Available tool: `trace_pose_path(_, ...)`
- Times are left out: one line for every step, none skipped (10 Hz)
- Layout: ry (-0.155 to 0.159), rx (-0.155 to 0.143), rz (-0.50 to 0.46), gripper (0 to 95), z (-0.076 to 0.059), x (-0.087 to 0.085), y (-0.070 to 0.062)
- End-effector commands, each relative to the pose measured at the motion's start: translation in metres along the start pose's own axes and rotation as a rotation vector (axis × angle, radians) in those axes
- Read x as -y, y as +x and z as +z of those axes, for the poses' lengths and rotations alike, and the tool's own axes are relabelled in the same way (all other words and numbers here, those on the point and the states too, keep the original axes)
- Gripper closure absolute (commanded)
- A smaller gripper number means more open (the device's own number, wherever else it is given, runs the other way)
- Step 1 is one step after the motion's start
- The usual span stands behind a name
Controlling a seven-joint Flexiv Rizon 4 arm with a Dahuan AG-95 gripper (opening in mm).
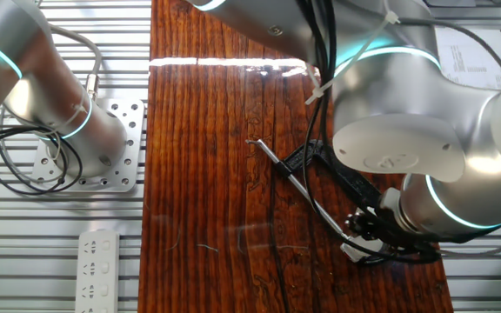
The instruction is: Take out the light bulb by rotating it
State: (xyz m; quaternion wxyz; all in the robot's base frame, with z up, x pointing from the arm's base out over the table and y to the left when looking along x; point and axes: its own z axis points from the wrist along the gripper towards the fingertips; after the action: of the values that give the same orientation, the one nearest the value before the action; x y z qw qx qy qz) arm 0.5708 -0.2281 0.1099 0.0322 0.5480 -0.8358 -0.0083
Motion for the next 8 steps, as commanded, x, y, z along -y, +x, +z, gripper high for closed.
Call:
trace_pose_path(0.009,-0.009,-0.099,95.0,0.0010,-0.0006,-0.0007)
trace_pose_path(0.014,-0.011,-0.170,95.0,0.0015,-0.0012,-0.0023)
trace_pose_path(0.014,-0.012,-0.185,95.0,0.0017,-0.0013,-0.0027)
trace_pose_path(0.016,-0.020,-0.232,95.0,0.0021,-0.0018,-0.0039)
trace_pose_path(0.018,-0.023,-0.247,95.0,0.0022,-0.0019,-0.0042)
trace_pose_path(0.022,-0.032,-0.285,95.0,0.0025,-0.0022,-0.0050)
trace_pose_path(0.025,-0.035,-0.307,95.0,0.0025,-0.0022,-0.0051)
trace_pose_path(0.027,-0.034,-0.328,95.0,0.0025,-0.0023,-0.0051)
